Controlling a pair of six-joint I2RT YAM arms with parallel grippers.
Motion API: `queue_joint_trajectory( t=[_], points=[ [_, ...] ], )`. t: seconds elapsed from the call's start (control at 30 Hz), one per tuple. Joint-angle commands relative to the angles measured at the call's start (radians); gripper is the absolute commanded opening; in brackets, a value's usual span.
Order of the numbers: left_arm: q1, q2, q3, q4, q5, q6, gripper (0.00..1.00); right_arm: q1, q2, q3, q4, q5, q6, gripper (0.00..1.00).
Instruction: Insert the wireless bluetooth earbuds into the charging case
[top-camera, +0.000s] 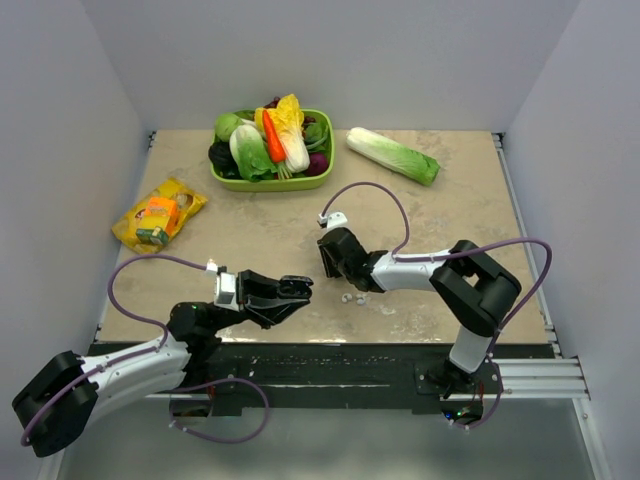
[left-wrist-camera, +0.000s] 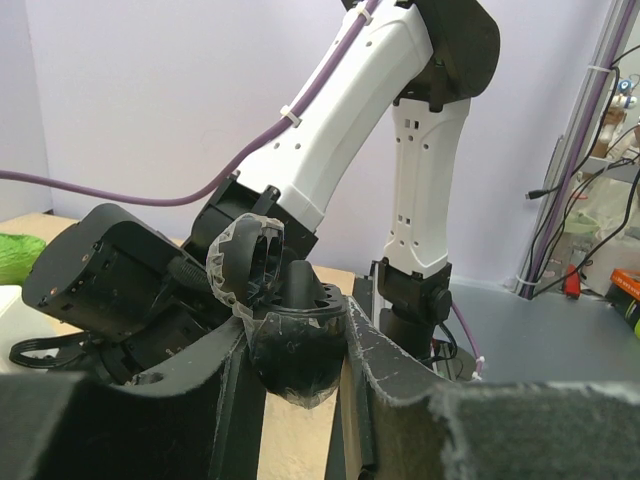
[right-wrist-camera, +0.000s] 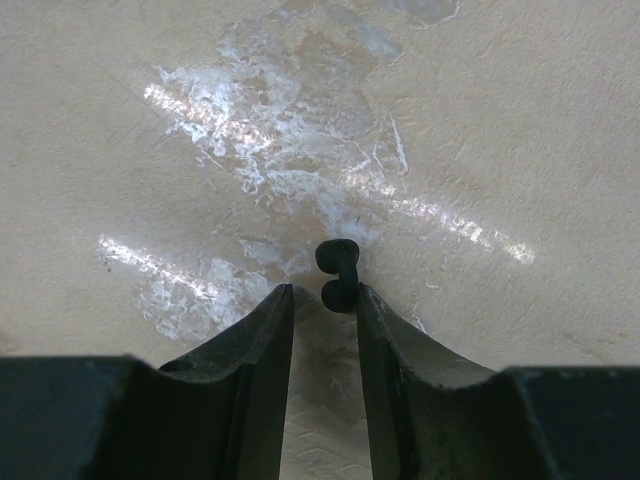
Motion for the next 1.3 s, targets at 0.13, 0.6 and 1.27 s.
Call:
queue_joint_trajectory(
  t=[0.13,0.6,1.27],
  points=[
    [-0.007,0.005,-0.107,0.383,-0.013,0.0,0.0,-0.001,-0.016,0.034,0.016,0.037,-0.012,0.4],
    [-0.01,0.012,-0.106,0.389,-0.011,-0.004,0.0,-0.009,-0.03,0.041,0.035,0.054,-0.017,0.39],
    [-0.012,0.048,-0.112,0.426,-0.01,-0.007,0.0,-0.012,-0.087,0.035,0.004,0.06,0.003,0.0]
  ],
)
